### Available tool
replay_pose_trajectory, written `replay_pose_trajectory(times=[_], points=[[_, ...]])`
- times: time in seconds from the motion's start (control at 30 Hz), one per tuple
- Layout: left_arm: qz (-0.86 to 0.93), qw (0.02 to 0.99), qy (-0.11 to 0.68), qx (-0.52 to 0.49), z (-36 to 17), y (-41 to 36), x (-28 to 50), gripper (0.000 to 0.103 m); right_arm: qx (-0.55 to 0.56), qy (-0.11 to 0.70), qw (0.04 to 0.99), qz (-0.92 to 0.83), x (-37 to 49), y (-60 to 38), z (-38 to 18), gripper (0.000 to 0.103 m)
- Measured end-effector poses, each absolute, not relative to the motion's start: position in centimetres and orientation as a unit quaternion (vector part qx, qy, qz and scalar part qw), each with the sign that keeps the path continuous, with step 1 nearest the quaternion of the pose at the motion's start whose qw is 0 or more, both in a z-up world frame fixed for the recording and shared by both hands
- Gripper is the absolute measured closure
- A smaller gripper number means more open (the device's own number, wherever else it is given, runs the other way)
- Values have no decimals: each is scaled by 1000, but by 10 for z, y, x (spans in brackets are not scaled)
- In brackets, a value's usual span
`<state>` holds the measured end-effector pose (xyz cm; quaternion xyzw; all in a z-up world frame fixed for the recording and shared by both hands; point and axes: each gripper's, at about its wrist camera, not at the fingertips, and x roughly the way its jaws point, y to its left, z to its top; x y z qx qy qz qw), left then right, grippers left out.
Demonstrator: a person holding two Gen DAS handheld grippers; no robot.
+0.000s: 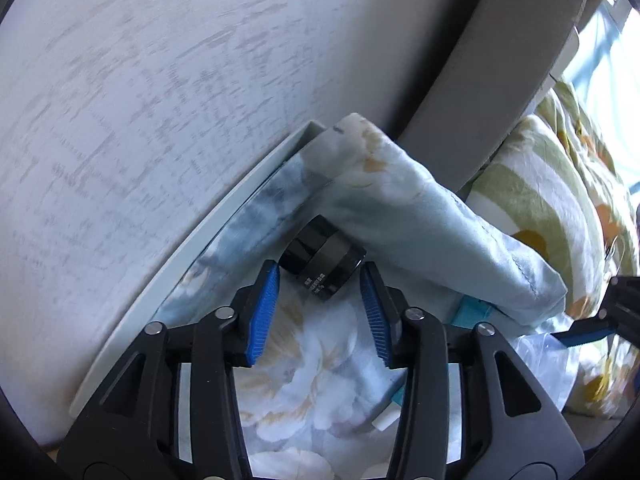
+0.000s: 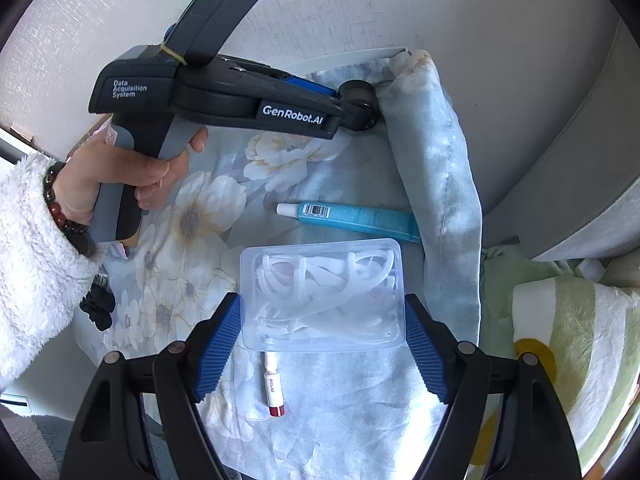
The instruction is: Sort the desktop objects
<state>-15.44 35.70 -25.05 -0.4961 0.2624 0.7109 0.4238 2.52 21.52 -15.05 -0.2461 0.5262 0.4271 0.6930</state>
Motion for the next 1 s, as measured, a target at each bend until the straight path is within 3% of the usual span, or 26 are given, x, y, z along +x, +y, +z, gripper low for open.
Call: replay_pose_trajectory(times=[0.13,0.23,0.27,0.53,1.0], points=[[707,434,285,-479,-255,370,-149,58,-236,529,695,425,29,213,-151,27],[701,443,273,-487,-257,376,-152,63,-230,533,697,421,33,211,-153,27],[702,442,272,-487,-256,376,-152,72,-228,534,697,420,33,210,-153,27],[705,434,266,-494,-246,360,-148,75,-227,537,706,403,33,214,-151,27],[750,400,188,-493,-142,259,-134,76,-264,511,718,392,7,255,-101,27]])
